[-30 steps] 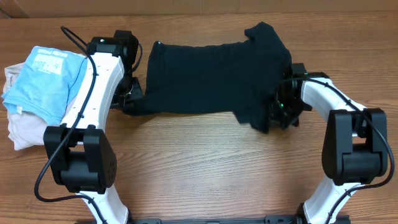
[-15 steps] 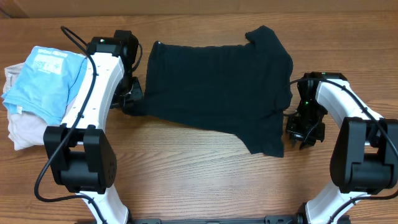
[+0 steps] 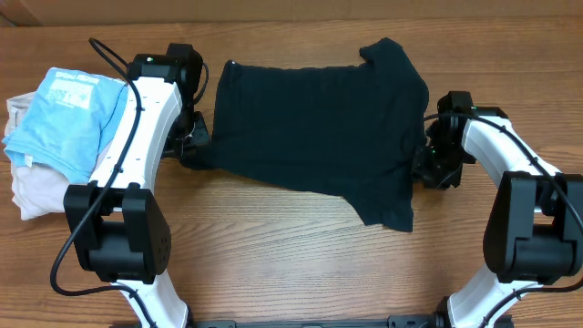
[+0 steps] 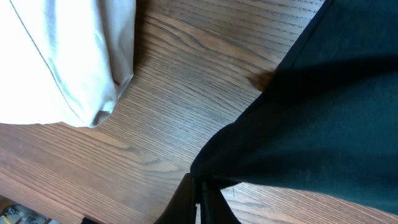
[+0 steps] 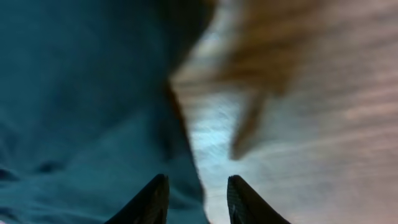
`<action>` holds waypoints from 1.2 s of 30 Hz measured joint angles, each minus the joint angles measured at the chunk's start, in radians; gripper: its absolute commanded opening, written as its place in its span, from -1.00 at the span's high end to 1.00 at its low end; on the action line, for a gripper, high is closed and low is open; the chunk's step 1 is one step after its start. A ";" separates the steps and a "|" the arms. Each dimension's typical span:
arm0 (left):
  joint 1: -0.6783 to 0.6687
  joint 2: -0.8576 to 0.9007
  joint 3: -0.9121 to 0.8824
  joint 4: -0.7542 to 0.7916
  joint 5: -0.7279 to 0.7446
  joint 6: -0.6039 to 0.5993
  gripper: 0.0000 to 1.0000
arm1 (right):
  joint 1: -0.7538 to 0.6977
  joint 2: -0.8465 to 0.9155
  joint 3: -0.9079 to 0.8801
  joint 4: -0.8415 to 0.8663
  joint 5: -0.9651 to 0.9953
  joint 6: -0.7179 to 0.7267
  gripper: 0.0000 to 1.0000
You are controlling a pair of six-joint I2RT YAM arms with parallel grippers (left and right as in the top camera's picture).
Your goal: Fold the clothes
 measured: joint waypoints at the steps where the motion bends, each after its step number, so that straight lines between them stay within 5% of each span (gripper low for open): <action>1: 0.000 0.000 0.000 0.000 0.000 0.000 0.92 | 0.000 0.000 -0.006 0.006 -0.010 -0.005 0.31; 10: 0.000 0.000 0.000 0.000 0.000 0.000 0.92 | 0.006 -0.015 -0.082 0.072 -0.052 -0.010 0.37; 13: 0.000 0.000 0.000 0.000 0.000 0.000 0.91 | 0.007 -0.032 -0.111 0.107 -0.064 -0.014 0.89; 14: 0.000 0.000 0.000 0.000 0.000 0.000 0.92 | 0.009 -0.034 -0.117 0.117 -0.069 -0.017 0.92; 27: 0.000 0.000 0.006 -0.011 0.000 0.029 0.92 | -0.014 -0.036 -0.099 0.023 -0.054 -0.011 0.92; 36: 0.007 0.000 0.279 -0.078 0.001 0.053 0.92 | -0.196 -0.173 0.245 -0.229 -0.023 -0.016 0.92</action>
